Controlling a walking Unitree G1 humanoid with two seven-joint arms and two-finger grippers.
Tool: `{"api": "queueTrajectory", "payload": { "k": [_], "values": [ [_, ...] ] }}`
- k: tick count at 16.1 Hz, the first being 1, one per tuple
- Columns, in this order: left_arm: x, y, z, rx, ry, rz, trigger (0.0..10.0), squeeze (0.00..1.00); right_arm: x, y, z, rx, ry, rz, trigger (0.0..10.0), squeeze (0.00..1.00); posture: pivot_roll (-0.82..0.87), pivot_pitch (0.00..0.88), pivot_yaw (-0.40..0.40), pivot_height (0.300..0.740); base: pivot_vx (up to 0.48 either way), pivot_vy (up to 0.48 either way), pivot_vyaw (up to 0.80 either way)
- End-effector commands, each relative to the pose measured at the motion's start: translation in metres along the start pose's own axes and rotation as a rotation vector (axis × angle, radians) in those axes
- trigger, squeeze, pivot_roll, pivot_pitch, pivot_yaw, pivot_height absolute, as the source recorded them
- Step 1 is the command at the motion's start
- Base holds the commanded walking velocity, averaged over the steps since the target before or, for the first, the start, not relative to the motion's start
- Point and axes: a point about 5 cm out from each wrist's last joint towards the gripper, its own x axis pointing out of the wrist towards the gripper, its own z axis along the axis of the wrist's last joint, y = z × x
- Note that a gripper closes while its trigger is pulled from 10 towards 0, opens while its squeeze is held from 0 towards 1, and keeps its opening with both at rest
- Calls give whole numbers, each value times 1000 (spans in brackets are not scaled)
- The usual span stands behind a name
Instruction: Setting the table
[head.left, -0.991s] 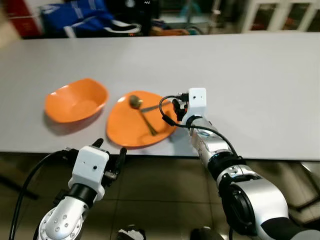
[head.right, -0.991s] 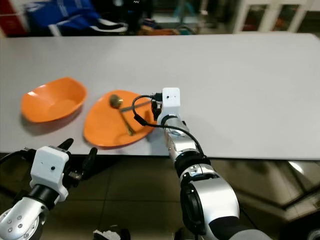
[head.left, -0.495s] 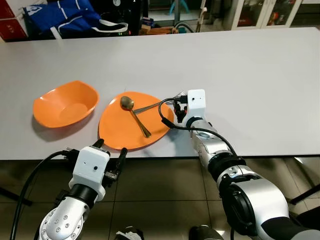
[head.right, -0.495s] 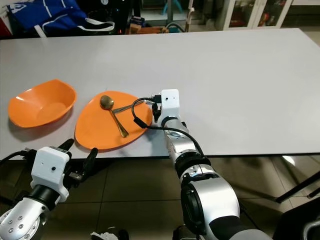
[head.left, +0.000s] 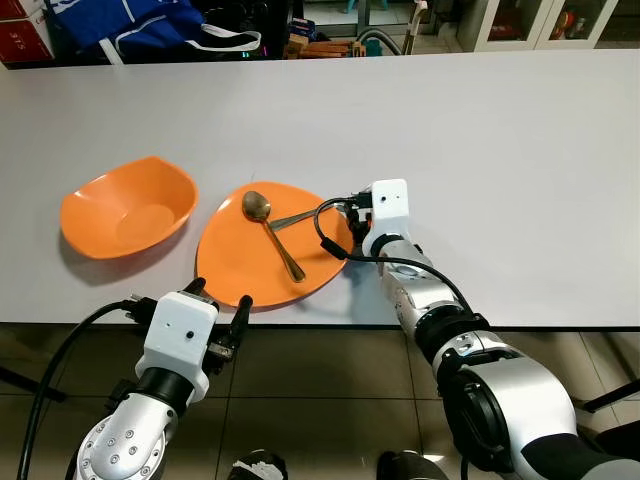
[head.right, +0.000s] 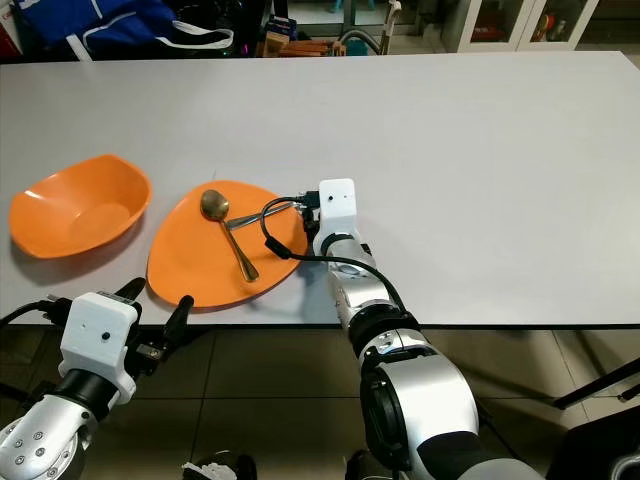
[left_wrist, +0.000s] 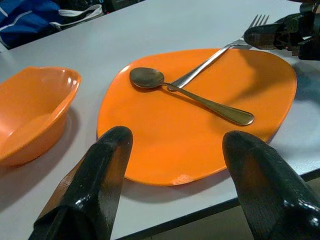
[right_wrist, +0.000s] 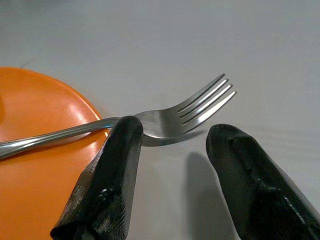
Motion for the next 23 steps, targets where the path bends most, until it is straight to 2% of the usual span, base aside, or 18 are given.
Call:
{"api": "queueTrajectory", "payload": {
  "k": [1, 4, 5, 7, 8, 9, 10, 11, 12, 14, 17, 18, 19, 20, 21, 23],
  "values": [
    [-1, 4, 1, 5, 5, 22, 10000, 0, 3, 6, 10, -35, -34, 22, 10000, 0, 63, 111, 79, 740, 0, 0, 0],
    [10, 13, -2, -8, 22, 44, 10000, 0, 1, -6, 27, -126, -163, 2, 10000, 0, 26, 98, 84, 740, 0, 0, 0],
    [19, 17, -3, -2, 21, 48, 10000, 0, -1, -15, 36, -165, -230, -23, 10000, 0, -11, 91, 85, 740, 0, 0, 0],
    [46, 28, 1, 5, 7, 72, 10000, 0, -12, -36, 44, -227, -327, -84, 10000, 0, -69, 75, 89, 740, 0, 0, 0],
    [51, 30, 2, 11, 1, 73, 10000, 0, -14, -39, 44, -230, -334, -90, 10000, 0, -76, 73, 89, 740, 0, 0, 0],
    [66, 34, 5, 11, -2, 64, 10000, 0, -22, -48, 39, -235, -343, -100, 10000, 0, -118, 63, 92, 740, 0, 0, 0],
    [75, 38, 6, 6, -6, 64, 10000, 0, -28, -53, 36, -241, -344, -105, 10000, 0, -129, 61, 93, 740, 0, 0, 0],
    [103, 52, 11, 31, -8, 54, 10000, 0, -48, -75, 21, -231, -325, -133, 10000, 0, -187, 55, 105, 740, 0, 0, 0],
    [108, 54, 11, 24, -4, 40, 10000, 0, -52, -80, 17, -227, -311, -142, 10000, 0, -201, 53, 111, 740, 0, 0, 0],
    [131, 67, 15, 46, -7, 54, 10000, 0, -71, -96, -2, -160, -264, -168, 10000, 0, -238, 53, 123, 740, 0, 0, 0],
    [153, 76, 18, 85, 5, 40, 10000, 0, -92, -102, -9, -112, -280, -185, 10000, 0, -274, 58, 133, 740, 0, 0, 0],
    [159, 78, 19, 85, 5, 37, 10000, 0, -99, -101, -8, -136, -288, -169, 10000, 0, -284, 65, 137, 740, 0, 0, 0],
    [167, 81, 23, 89, -2, 30, 10000, 0, -110, -94, -9, -123, -275, -67, 10000, 0, -288, 70, 137, 740, 0, 0, 0],
    [174, 80, 24, 88, 1, 10, 10000, 0, -120, -90, -12, -67, -249, -1, 10000, 0, -299, 82, 137, 740, 0, 0, 0],
    [180, 79, 25, 88, 11, -22, 10000, 0, -132, -86, -11, -66, -246, 68, 10000, 0, -308, 93, 134, 740, 0, 0, 0],
    [186, 77, 28, 71, 7, -31, 10000, 0, -142, -79, -10, -106, -241, 146, 10000, 0, -327, 109, 122, 740, 0, 0, 0]
  ]
}}
